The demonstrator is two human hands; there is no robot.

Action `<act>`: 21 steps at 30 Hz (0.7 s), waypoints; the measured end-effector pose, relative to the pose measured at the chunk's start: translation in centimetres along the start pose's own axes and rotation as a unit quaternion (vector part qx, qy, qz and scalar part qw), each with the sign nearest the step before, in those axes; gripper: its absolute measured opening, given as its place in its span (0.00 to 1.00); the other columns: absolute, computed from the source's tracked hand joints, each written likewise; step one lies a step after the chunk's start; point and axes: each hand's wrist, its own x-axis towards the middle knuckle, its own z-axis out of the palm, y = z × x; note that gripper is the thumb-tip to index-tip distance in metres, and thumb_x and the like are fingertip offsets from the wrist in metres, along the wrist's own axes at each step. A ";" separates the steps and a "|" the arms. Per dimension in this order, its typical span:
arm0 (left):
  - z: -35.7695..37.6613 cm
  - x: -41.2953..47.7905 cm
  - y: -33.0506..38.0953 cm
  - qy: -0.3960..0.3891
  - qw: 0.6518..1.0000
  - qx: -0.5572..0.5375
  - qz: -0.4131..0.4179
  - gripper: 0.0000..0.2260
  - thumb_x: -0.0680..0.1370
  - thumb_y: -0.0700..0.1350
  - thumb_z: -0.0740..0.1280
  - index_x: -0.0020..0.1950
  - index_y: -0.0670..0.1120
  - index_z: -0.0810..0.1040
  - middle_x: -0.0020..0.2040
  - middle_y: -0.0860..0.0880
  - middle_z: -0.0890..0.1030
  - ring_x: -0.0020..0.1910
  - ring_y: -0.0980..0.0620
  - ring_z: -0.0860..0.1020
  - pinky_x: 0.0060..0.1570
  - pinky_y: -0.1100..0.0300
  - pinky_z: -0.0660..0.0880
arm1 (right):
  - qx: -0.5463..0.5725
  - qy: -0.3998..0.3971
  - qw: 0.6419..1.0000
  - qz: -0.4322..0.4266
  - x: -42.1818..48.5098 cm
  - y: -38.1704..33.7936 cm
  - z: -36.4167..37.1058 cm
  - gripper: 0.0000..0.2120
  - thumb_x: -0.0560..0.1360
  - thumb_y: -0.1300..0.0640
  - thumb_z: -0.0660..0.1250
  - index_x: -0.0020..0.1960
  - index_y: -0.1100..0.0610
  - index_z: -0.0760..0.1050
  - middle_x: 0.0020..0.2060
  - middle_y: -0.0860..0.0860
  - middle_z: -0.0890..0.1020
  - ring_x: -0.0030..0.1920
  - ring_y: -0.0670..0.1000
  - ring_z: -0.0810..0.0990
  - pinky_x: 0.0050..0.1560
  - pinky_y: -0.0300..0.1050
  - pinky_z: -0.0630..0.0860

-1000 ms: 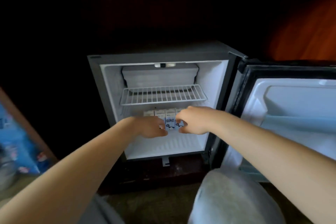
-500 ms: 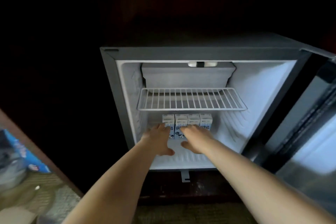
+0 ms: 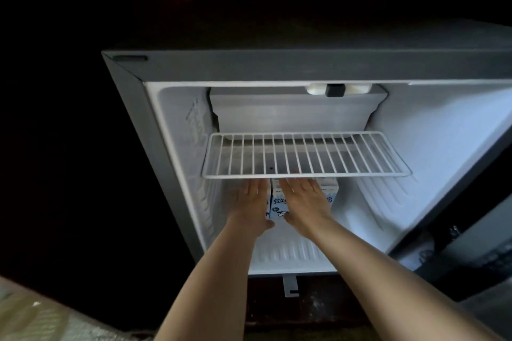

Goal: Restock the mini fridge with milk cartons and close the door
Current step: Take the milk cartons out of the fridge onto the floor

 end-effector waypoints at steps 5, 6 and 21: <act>0.6 1.1 -0.4 0.052 0.998 -0.027 -0.027 0.40 0.76 0.50 0.67 0.77 0.45 0.43 0.78 0.47 0.48 0.76 0.45 0.51 0.73 0.49 0.53 | 0.009 0.002 1.000 -0.004 0.9 0.4 1.0 0.40 0.73 0.51 0.68 0.76 0.58 0.49 0.75 0.55 0.57 0.75 0.56 0.52 0.75 0.52 0.45; 0.5 1.2 -0.4 0.061 0.997 -0.025 -0.029 0.39 0.76 0.49 0.67 0.77 0.45 0.44 0.78 0.47 0.50 0.75 0.45 0.54 0.72 0.50 0.55 | 0.010 0.004 1.000 -0.007 1.0 0.4 1.2 0.40 0.73 0.51 0.68 0.76 0.58 0.49 0.75 0.55 0.57 0.75 0.56 0.53 0.75 0.52 0.45; -0.4 1.1 -0.6 0.042 0.998 0.022 -0.039 0.19 0.78 0.45 0.64 0.67 0.43 0.66 0.65 0.43 0.73 0.64 0.43 0.73 0.60 0.51 0.70 | -0.007 0.068 0.998 0.007 1.7 -0.4 1.5 0.28 0.72 0.52 0.70 0.69 0.61 0.67 0.66 0.56 0.73 0.69 0.58 0.67 0.70 0.53 0.59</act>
